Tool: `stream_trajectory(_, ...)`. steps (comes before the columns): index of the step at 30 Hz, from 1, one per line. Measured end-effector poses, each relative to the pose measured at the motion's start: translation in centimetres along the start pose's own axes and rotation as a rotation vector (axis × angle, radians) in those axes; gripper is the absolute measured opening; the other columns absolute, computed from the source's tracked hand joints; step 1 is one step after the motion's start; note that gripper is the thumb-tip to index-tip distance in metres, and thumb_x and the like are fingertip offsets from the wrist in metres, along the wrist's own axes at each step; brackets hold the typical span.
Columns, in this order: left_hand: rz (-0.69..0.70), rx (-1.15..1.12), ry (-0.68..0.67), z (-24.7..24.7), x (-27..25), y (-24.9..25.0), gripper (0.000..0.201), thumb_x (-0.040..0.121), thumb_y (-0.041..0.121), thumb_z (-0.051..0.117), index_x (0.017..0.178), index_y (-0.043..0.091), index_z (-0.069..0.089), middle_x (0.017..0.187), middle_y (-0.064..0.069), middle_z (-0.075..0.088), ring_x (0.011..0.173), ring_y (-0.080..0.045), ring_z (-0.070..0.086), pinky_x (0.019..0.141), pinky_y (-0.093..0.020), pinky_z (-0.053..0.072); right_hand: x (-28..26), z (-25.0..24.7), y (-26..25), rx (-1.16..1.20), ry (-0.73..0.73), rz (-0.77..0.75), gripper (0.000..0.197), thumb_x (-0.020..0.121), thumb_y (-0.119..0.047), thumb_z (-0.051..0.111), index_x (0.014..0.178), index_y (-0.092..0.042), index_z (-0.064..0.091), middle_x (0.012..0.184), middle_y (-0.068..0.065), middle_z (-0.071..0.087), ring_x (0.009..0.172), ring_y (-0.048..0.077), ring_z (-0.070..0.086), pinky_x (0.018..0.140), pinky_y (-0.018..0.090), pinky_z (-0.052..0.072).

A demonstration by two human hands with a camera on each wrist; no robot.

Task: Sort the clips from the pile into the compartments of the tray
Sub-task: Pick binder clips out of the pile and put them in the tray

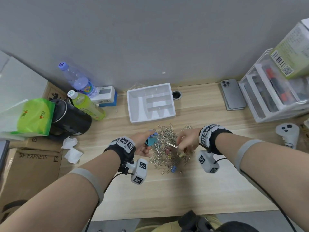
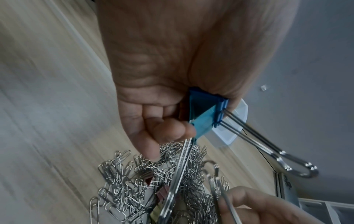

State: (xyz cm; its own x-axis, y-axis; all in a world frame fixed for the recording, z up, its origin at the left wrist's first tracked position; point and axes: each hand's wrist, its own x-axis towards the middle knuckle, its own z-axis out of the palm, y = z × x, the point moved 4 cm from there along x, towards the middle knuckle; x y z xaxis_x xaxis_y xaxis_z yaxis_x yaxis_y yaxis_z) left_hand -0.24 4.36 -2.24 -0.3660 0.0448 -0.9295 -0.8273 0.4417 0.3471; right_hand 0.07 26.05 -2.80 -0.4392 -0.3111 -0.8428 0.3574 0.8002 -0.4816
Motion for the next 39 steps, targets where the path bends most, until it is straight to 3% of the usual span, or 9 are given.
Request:
stream_trajectory(4,-0.016,0.000,0.001,-0.2,0.2,-0.5,0.047,0.095,0.055,0.048,0.092,0.008,0.051,0.061,-0.006,0.048,0.046,-0.017,0.042,0.064,-0.033,0.055,0.2,0.4,-0.9,0.119,-0.072,0.012,0.040,0.081,0.000,0.063,0.121,0.000,0.060,0.089,0.012,0.063,0.074,0.020,0.068,0.080,0.036,0.057)
stream_trajectory(9,-0.018,-0.008,0.007,-0.4,0.2,-0.5,0.047,0.095,0.054,0.047,0.094,0.007,0.051,0.061,-0.006,0.048,0.046,-0.017,0.043,0.062,-0.033,0.055,1.4,0.3,-1.1,0.253,0.008,-0.028,0.028,0.083,0.011,0.054,0.105,-0.004,0.062,0.106,0.023,0.063,0.085,0.034,0.074,0.079,0.049,0.060)
stream_trajectory(14,-0.006,-0.024,0.000,-0.8,0.0,0.3,0.046,0.095,0.054,0.048,0.090,0.009,0.050,0.060,-0.006,0.047,0.047,-0.017,0.042,0.063,-0.034,0.055,1.7,-1.4,-2.8,0.224,0.097,-0.219,0.014,0.090,0.000,0.059,0.081,-0.010,0.058,0.103,0.012,0.070,0.088,0.019,0.070,0.074,0.029,0.057)
stream_trajectory(17,0.008,-0.034,0.002,-1.0,-0.3,0.9,0.045,0.095,0.053,0.048,0.087,0.009,0.050,0.060,-0.006,0.046,0.048,-0.018,0.041,0.062,-0.034,0.054,2.1,-2.2,-3.9,0.186,0.148,-0.275,0.015,0.092,-0.016,0.063,0.080,-0.011,0.055,0.099,0.011,0.074,0.093,0.018,0.072,0.082,0.030,0.056)
stream_trajectory(22,0.020,-0.049,0.006,-1.7,-0.4,1.7,0.045,0.096,0.053,0.047,0.094,0.008,0.050,0.061,-0.007,0.047,0.048,-0.018,0.041,0.062,-0.033,0.054,2.0,-4.0,-4.8,0.066,0.388,-0.279,0.031,0.092,-0.030,0.065,0.081,-0.001,0.067,0.071,0.009,0.058,0.060,0.014,0.048,0.057,0.026,0.041)
stream_trajectory(26,0.019,-0.053,0.005,-2.4,-0.4,2.4,0.043,0.096,0.052,0.048,0.090,0.009,0.050,0.059,-0.006,0.047,0.046,-0.017,0.041,0.060,-0.033,0.054,1.8,-6.1,-5.1,0.044,0.518,-0.315,0.021,0.090,-0.023,0.067,0.087,-0.004,0.074,0.095,-0.004,0.073,0.083,0.006,0.063,0.087,0.029,0.051)
stream_trajectory(28,0.012,-0.056,0.003,-2.7,-0.4,2.8,0.043,0.096,0.051,0.049,0.087,0.010,0.050,0.060,-0.006,0.046,0.046,-0.017,0.040,0.061,-0.032,0.053,1.8,-7.3,-5.3,0.057,0.582,-0.312,0.015,0.089,-0.019,0.068,0.089,-0.006,0.075,0.092,-0.010,0.070,0.078,-0.004,0.058,0.088,0.024,0.048)
stream_trajectory(31,0.011,-0.074,0.007,-3.4,-0.1,3.6,0.042,0.095,0.051,0.048,0.085,0.010,0.048,0.060,-0.006,0.046,0.046,-0.017,0.040,0.060,-0.032,0.054,2.0,-9.2,-6.1,0.089,0.668,-0.295,0.008,0.087,-0.018,0.069,0.090,-0.015,0.076,0.083,-0.009,0.067,0.076,0.005,0.059,0.078,0.023,0.047)
stream_trajectory(39,-0.006,-0.114,0.005,-5.1,2.1,5.6,0.042,0.095,0.050,0.049,0.090,0.009,0.050,0.061,-0.008,0.048,0.045,-0.018,0.041,0.058,-0.031,0.052,4.9,-12.6,-8.5,0.035,0.733,-0.258,0.016,0.091,-0.022,0.063,0.099,-0.023,0.077,0.098,-0.004,0.072,0.086,0.014,0.064,0.078,0.026,0.052)
